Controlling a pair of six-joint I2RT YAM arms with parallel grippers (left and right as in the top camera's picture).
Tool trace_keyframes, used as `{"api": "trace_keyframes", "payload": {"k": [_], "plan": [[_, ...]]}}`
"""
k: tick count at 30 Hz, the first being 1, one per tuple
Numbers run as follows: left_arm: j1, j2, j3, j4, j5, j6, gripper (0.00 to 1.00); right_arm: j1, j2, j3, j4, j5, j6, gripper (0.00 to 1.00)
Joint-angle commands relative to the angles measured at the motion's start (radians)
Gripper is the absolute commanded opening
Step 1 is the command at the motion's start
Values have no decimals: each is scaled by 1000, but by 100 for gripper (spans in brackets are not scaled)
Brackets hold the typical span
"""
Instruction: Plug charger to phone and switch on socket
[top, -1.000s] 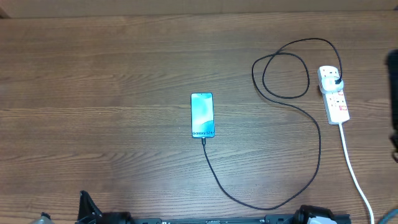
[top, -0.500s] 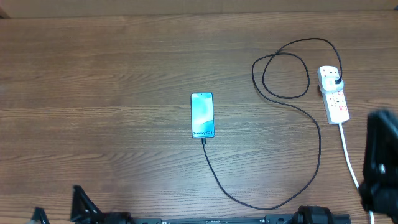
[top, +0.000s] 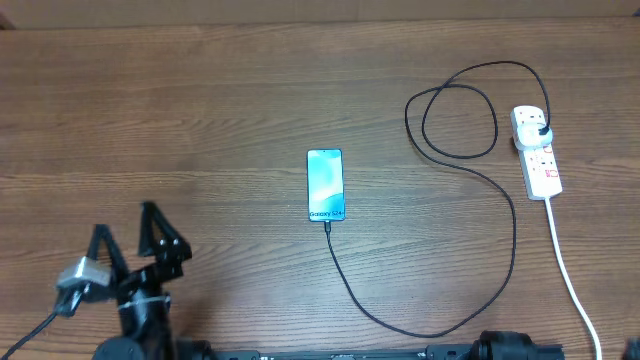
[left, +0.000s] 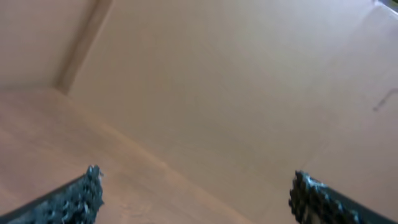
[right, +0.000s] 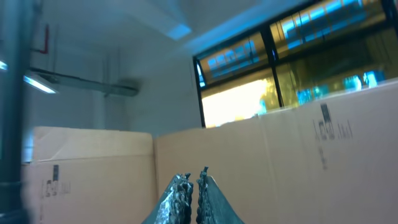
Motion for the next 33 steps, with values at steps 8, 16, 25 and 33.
{"api": "trace_keyframes", "payload": {"k": [8, 16, 25, 33], "plan": [[5, 0, -367, 339, 70, -8, 100, 3, -108, -4, -1, 19, -6, 9], [5, 0, -365, 188, 71, 70, 99, 3, -179, -6, -17, 69, -13, 9], [5, 4, -365, 130, 71, 69, 100, 3, -262, -52, 27, 115, -13, 10], [5, 4, -365, 130, 71, 69, 100, 3, -286, -56, 41, 133, -32, 14]]}}
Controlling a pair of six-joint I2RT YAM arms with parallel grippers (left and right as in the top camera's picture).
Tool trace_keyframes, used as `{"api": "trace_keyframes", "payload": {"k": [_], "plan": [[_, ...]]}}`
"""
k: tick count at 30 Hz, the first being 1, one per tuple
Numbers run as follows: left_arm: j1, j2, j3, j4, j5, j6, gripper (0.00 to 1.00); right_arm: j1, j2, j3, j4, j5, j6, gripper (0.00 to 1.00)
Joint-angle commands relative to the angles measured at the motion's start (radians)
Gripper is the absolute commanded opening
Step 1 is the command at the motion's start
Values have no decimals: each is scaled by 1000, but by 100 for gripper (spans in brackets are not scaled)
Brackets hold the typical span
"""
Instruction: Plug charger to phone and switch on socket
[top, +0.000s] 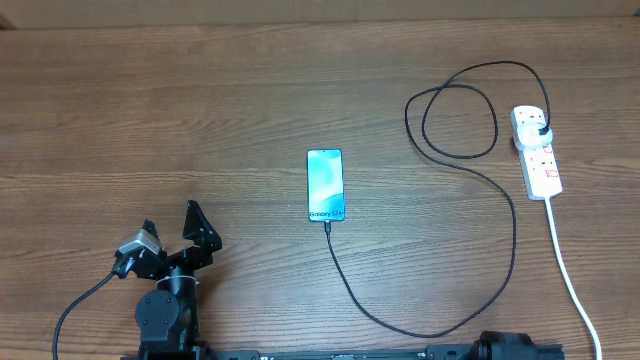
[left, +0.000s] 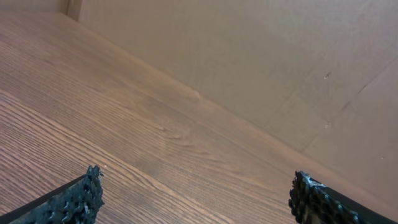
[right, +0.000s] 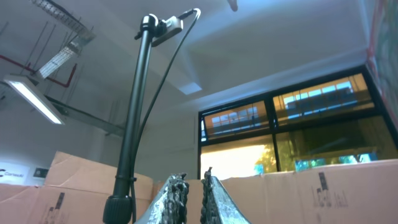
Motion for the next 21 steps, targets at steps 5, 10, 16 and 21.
{"api": "trace_keyframes", "payload": {"k": [5, 10, 16, 21], "plan": [[5, 0, -3, 0, 11, 27, 100, 3, -8, -7, -2, 31, -12, 40], [5, 0, -3, 0, 11, 27, 100, 3, -8, -53, 16, 125, -11, 100], [5, 0, -3, 0, 11, 27, 100, 3, -8, -203, 198, 217, -11, 100], [5, 0, -3, 0, 11, 27, 100, 3, -6, -404, 351, 320, -7, 100]]}}
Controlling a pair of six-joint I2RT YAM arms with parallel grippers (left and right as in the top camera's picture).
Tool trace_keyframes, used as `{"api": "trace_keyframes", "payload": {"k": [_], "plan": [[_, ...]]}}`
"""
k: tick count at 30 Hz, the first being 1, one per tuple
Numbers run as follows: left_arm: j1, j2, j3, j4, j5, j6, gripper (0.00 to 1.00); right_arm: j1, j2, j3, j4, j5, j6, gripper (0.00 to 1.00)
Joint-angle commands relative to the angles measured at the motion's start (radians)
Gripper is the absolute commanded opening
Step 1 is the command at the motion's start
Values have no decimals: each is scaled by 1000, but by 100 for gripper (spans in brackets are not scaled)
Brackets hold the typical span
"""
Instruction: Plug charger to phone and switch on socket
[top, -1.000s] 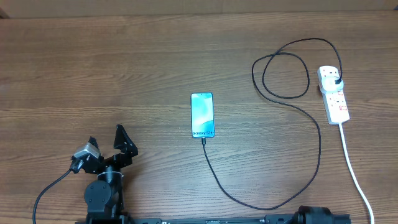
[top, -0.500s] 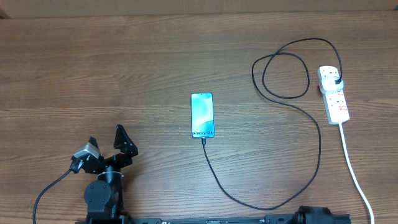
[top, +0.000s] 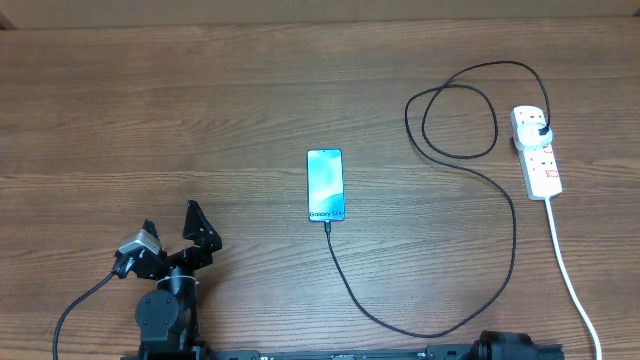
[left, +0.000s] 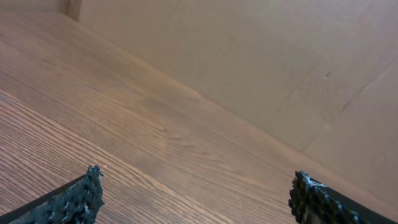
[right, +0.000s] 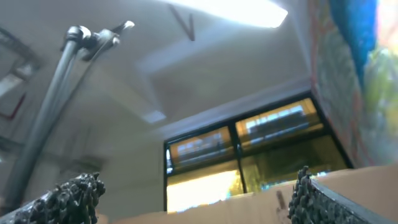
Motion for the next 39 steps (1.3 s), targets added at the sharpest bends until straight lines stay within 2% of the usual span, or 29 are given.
{"api": "trace_keyframes", "payload": {"k": [1, 14, 22, 30, 39], "plan": [[5, 0, -3, 0, 10, 27, 100, 3, -5, -136, 9, 106, 3, 100], [5, 0, -3, 0, 10, 27, 100, 3, 13, -576, 12, 166, 3, 100], [5, 0, -3, 0, 10, 27, 100, 3, 17, -776, 45, 208, 2, 100], [5, 0, -3, 0, 10, 27, 100, 3, 17, -888, 30, 229, 2, 100], [5, 0, -3, 0, 10, 27, 100, 3, 17, -896, -166, 232, 3, 100]]}}
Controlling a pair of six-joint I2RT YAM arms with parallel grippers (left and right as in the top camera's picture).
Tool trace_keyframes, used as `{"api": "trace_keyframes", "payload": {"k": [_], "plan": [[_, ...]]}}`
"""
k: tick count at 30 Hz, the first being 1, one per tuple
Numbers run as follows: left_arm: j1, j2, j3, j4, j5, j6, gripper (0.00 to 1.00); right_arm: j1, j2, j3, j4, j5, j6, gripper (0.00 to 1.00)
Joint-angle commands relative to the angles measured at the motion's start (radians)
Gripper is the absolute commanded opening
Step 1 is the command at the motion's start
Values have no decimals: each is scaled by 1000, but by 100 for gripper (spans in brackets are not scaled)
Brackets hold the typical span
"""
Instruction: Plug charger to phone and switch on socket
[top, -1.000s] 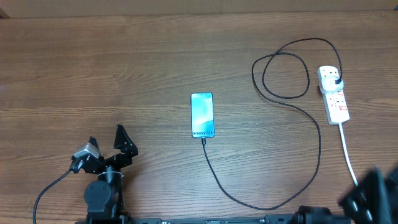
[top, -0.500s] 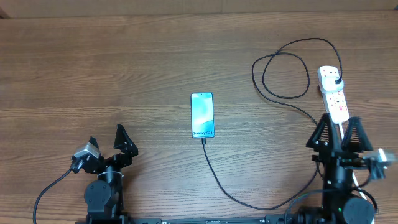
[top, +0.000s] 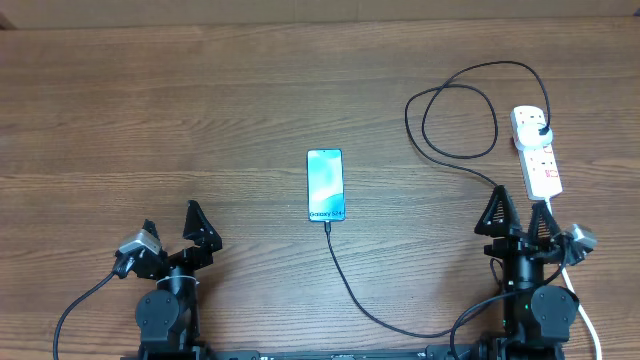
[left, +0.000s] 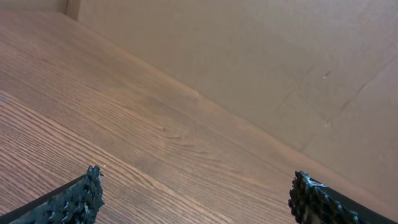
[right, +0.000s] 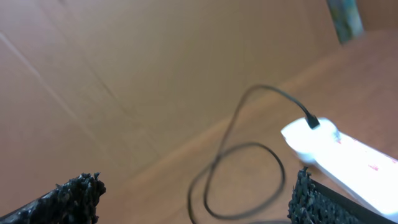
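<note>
A phone with a lit blue screen lies face up mid-table. A black cable meets its bottom edge, curves along the front and loops up to a plug in the white power strip at the right. My left gripper stands open at the front left, far from the phone; its view shows only bare wood between the fingertips. My right gripper is open just in front of the strip. Its camera sees the cable loop and the power strip ahead.
The wooden table is backed by a brown cardboard wall. The strip's white lead runs toward the front edge, right beside my right arm.
My right arm has come into the overhead view at the front right. Its camera faced the ceiling and windows; now it faces the cable loop and power strip. The left arm is unchanged.
At first my left gripper was open at the far front left and the right one was shut, pointing at the ceiling. The left then stood lower and further right. The right gripper was then open, still pointing up, and now stands near the strip.
</note>
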Motion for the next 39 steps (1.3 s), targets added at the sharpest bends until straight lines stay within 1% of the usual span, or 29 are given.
{"api": "trace_keyframes", "payload": {"k": [1, 6, 23, 29, 39], "plan": [[5, 0, -3, 0, 7, 27, 100, 3, 0, -6, -45, 10, -1, 100], [5, 0, -3, 0, 7, 27, 100, 4, 0, -6, -134, 6, 3, 100], [5, 0, -3, 0, 7, 27, 100, 4, 0, -9, -117, 64, -6, 100], [5, 0, -3, 0, 7, 27, 100, 4, 0, -9, -125, 15, -5, 100], [5, 0, -3, 0, 7, 27, 100, 4, 0, -9, -125, 14, -5, 100]]}}
